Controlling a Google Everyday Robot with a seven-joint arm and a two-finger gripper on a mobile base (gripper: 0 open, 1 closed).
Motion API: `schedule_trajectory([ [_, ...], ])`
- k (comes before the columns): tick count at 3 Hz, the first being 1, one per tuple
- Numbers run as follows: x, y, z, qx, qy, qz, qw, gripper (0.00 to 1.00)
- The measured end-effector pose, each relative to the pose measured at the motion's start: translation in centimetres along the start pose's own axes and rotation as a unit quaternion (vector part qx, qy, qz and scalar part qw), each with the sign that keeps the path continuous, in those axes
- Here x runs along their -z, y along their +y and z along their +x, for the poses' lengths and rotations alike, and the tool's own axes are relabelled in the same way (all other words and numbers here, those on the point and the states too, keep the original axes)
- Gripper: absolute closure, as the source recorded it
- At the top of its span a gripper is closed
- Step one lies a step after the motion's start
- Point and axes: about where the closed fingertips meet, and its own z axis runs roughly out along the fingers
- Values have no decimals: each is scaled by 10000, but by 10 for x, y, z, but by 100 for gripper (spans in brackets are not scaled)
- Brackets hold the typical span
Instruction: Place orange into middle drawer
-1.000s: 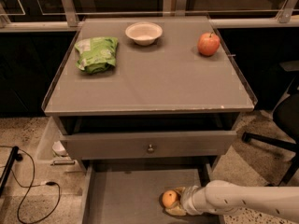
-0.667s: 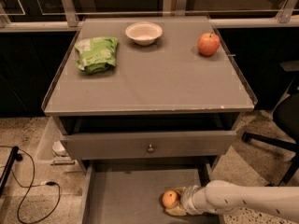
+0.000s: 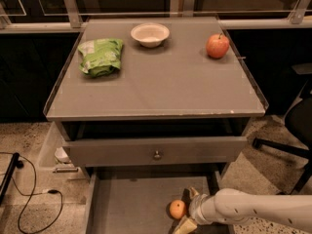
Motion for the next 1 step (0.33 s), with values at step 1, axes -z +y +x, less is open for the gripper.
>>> schedule_trajectory([
  [1,0,0,0,0,0,0,10000,0],
])
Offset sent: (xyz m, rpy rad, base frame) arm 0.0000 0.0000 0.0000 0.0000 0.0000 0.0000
